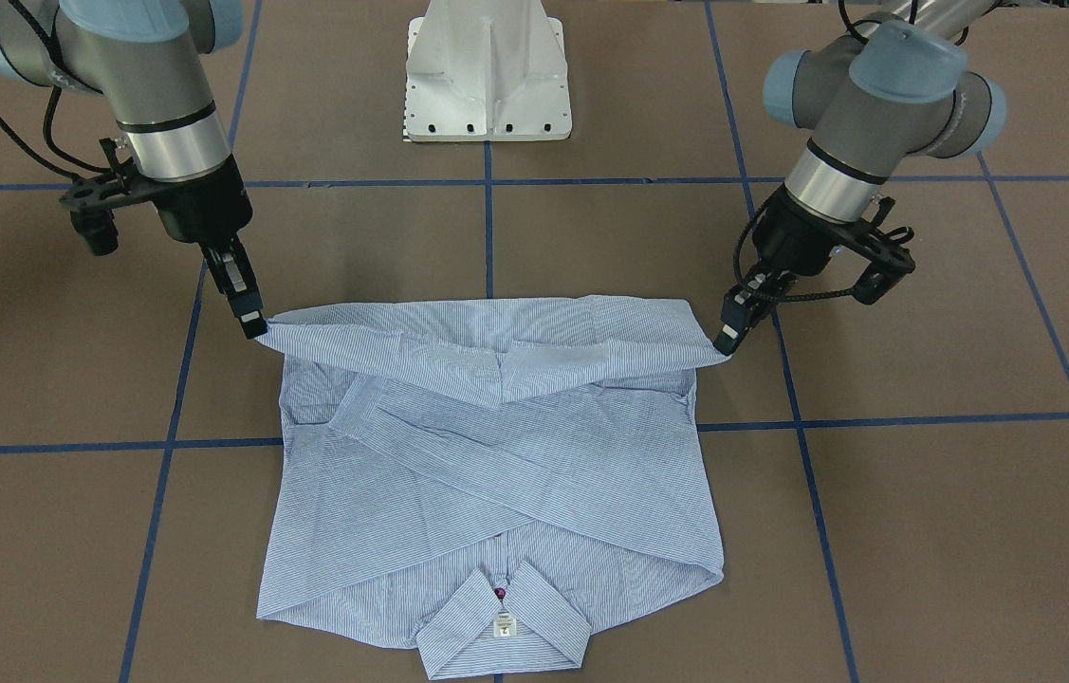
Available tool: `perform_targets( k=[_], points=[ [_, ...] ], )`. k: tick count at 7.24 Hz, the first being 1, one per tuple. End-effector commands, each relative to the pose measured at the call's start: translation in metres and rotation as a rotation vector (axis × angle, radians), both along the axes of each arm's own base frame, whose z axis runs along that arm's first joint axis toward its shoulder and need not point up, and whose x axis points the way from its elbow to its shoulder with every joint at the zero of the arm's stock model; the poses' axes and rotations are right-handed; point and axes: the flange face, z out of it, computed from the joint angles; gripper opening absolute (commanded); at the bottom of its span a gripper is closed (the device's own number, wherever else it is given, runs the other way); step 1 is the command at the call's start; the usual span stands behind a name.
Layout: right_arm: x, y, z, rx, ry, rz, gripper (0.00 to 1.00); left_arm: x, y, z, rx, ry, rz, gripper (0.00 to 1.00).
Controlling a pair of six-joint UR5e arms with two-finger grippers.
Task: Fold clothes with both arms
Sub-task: 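Lay the hem over the collar edge with both grippers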
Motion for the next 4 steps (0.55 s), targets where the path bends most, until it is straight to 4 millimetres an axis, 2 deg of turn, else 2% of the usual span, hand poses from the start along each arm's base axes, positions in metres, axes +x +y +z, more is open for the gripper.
perform_targets(
  k=[1, 2, 3, 4],
  points=[
    [-0.022, -0.062, 0.014, -0.011, 0.082, 0.006, 0.00, 0.015, -0.054, 0.009, -0.022, -0.013, -0.044, 0.00],
    [-0.034, -0.088, 0.020, -0.015, 0.089, 0.019, 0.00, 0.027, -0.075, 0.030, -0.034, -0.021, -0.053, 0.00],
    [-0.058, -0.114, 0.036, -0.014, 0.087, 0.023, 0.00, 0.031, -0.092, 0.042, -0.028, -0.013, -0.064, 0.00],
    [-0.070, -0.129, 0.044, -0.016, 0.093, 0.025, 0.00, 0.042, -0.108, 0.039, -0.029, -0.027, -0.090, 0.00]
  ],
)
